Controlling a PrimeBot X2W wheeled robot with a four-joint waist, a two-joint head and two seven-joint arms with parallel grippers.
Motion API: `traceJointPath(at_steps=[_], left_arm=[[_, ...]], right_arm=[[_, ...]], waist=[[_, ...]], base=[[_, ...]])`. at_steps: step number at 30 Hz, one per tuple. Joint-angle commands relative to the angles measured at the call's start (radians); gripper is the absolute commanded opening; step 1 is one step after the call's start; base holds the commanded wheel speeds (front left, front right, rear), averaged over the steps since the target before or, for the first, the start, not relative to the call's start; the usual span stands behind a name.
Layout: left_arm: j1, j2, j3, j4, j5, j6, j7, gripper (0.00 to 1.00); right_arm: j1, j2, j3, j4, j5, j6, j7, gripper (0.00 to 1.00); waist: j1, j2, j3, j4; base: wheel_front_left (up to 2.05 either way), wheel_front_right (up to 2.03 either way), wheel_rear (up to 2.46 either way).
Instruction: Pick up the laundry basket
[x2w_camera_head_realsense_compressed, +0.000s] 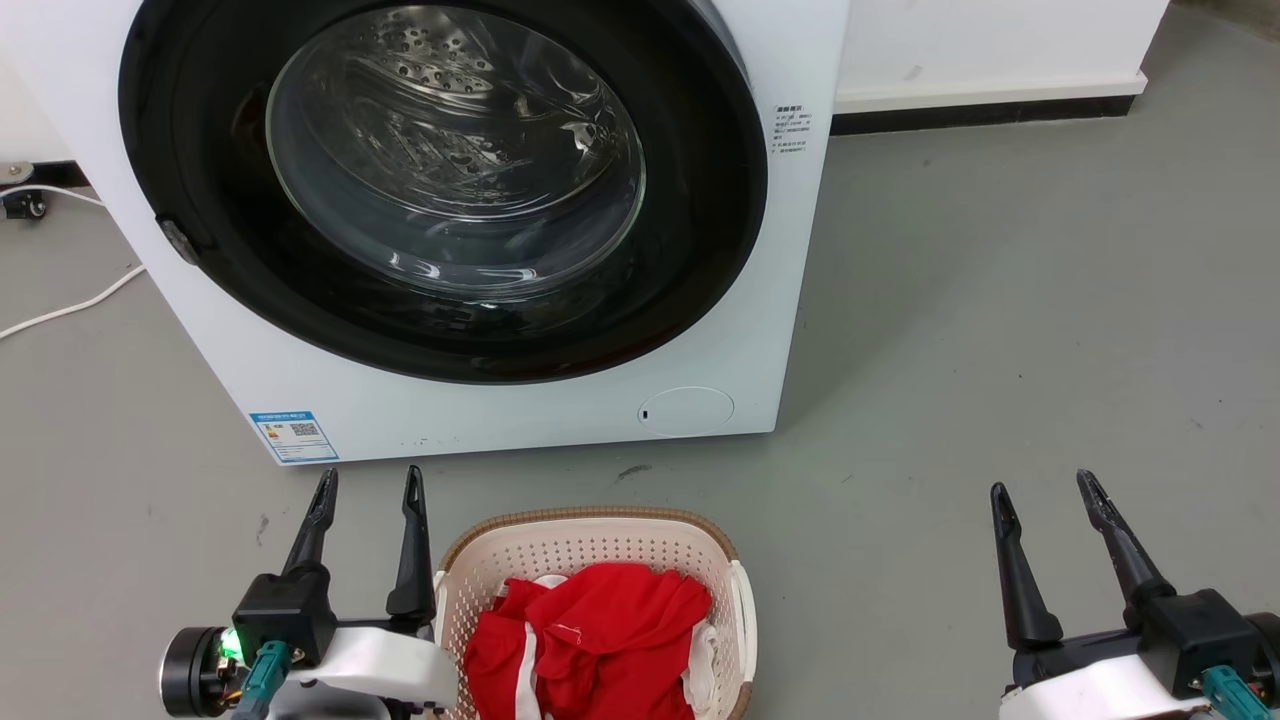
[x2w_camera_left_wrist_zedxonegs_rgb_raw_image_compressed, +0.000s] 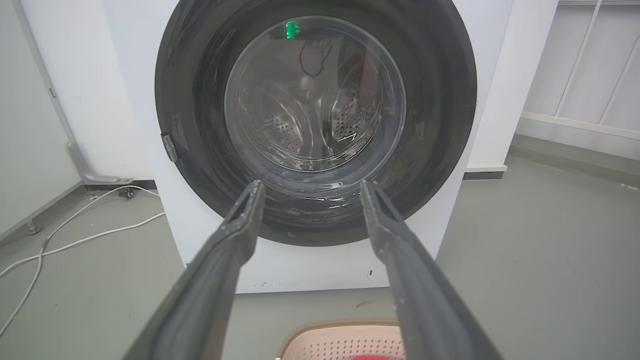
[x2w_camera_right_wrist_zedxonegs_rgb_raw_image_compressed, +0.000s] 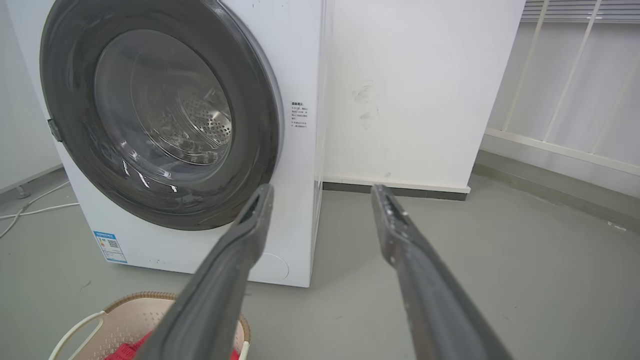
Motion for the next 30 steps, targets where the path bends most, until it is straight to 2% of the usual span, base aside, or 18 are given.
traceJointPath(at_steps=[1, 25, 30], left_arm=[[0.009, 0.003, 0.002, 0.004, -0.008, -0.006, -0.008, 1.00], [0.001, 0.003, 0.014, 0.018, -0.008, -0.008, -0.008, 1.00], [-0.042, 0.003, 0.054, 0.060, -0.008, -0.035, -0.008, 1.00]], right_arm=[[0.010, -0.005, 0.000, 0.001, 0.010, 0.000, -0.003, 1.00], [0.000, -0.005, -0.002, 0.011, 0.041, 0.000, -0.003, 1.00], [-0.049, -0.004, 0.053, 0.062, 0.038, 0.000, -0.003, 1.00]], waist=[[0.0000, 0.0000, 0.000, 0.001], [0.0000, 0.0000, 0.007, 0.000], [0.0000, 0.0000, 0.039, -0.003]], base=[[0.00, 0.00, 0.00], [0.00, 0.00, 0.00], [0.00, 0.00, 0.00]])
